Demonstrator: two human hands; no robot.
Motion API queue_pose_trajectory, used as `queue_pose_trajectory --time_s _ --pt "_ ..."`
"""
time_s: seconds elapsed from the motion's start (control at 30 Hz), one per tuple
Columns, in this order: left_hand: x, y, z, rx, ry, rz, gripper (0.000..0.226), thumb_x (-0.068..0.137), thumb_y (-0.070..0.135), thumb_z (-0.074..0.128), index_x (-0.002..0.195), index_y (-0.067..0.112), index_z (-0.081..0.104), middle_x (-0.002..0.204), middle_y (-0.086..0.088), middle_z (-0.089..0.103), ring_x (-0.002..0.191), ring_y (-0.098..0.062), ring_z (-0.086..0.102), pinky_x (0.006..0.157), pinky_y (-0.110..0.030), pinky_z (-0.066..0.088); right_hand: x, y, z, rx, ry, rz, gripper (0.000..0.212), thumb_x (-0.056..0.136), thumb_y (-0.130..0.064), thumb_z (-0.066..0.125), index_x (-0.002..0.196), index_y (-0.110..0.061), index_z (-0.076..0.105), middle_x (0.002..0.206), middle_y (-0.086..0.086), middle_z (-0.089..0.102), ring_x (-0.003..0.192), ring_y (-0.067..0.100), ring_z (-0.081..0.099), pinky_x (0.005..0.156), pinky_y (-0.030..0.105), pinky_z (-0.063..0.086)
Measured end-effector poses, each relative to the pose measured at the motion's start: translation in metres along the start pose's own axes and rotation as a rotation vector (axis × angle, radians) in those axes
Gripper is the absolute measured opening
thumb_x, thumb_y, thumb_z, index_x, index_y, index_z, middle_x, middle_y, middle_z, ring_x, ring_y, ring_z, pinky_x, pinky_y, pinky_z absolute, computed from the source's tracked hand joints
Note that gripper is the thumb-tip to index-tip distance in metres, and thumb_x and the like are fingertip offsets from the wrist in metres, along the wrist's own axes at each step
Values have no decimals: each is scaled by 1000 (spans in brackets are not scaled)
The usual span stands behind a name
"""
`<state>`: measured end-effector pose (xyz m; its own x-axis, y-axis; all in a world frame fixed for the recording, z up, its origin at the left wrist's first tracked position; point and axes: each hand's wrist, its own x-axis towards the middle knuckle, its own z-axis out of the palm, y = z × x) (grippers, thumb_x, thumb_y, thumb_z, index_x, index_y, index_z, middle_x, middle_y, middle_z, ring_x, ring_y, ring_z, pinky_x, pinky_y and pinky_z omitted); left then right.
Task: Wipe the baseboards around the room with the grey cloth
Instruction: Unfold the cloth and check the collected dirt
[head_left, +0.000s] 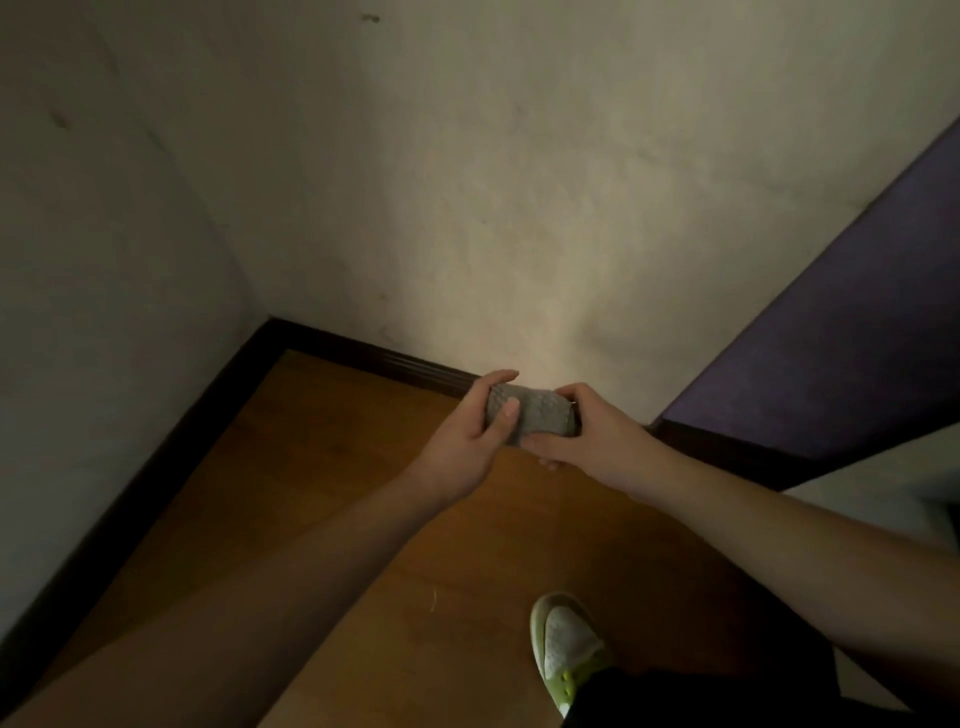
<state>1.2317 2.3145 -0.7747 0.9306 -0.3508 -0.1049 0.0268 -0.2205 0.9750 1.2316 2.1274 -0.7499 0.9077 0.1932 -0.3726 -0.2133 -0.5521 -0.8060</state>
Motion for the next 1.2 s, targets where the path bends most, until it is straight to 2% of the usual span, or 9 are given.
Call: queue_pose_trajectory --time_s 0.2,0.37,0.53,0.6,0.67,0.77,0.9,1.07,1.2 --pt "5 -7 -17 266 177 -42 43 98 51 31 127 22 43 110 2 58 99 -14 60 74 -11 46 27 -4 12 125 -41 -56 42 76 -50 78 105 -39 50 100 -10 67 78 -1 68 61 13 51" --pt "-2 32 -46 337 312 -175 36 101 46 39 123 20 51 89 6 61 63 -1 63 51 -13 46 35 -43 8 34 -91 -120 51 76 -58 75 115 -39 47 103 -18 61 88 -13 59 63 10 50" --pt "-29 109 -77 130 456 -363 7 99 43 54 105 43 58 101 11 65 87 0 65 66 -16 56 18 -110 0 33 -131 -278 50 80 -40 78 115 -41 43 107 -24 55 98 -10 58 72 11 52" --pt "-53 147 -83 -68 476 -473 11 98 40 58 108 44 57 109 7 64 98 -9 65 80 -32 61 -2 -141 -1 29 -141 -318 50 78 -37 78 116 -39 46 112 -19 57 103 -4 58 78 15 53" --pt "-79 187 -91 -137 502 -521 17 98 37 58 114 40 56 115 4 63 103 -12 65 86 -35 60 -30 -171 -7 84 -185 -338 52 76 -41 78 119 -34 49 116 -11 57 107 4 59 82 20 55" --pt "-109 251 -102 -113 535 -508 22 97 33 61 116 43 56 114 9 63 99 -4 64 81 -25 57 -75 -221 -27 381 -324 -209 50 80 -49 73 121 -29 55 114 -7 62 102 13 65 80 30 58" --pt "-138 348 -108 -67 506 -482 37 98 19 58 113 52 52 114 15 60 98 3 61 77 -19 56 -132 -300 -59 563 -307 55 41 89 -50 66 116 -21 59 109 8 67 97 27 68 81 46 59" --pt "-176 458 -108 43 380 -443 32 103 25 46 123 49 39 118 15 53 102 -6 58 83 -30 58 -193 -384 -119 574 -444 154 43 88 -27 72 127 -29 55 120 3 64 107 18 66 84 37 59" --pt "-199 520 -107 207 332 -407 23 103 38 39 126 44 37 114 18 51 101 -2 55 80 -15 51 -221 -434 -166 433 -609 137 46 88 -32 73 131 -30 56 117 -9 67 109 5 64 81 19 54"
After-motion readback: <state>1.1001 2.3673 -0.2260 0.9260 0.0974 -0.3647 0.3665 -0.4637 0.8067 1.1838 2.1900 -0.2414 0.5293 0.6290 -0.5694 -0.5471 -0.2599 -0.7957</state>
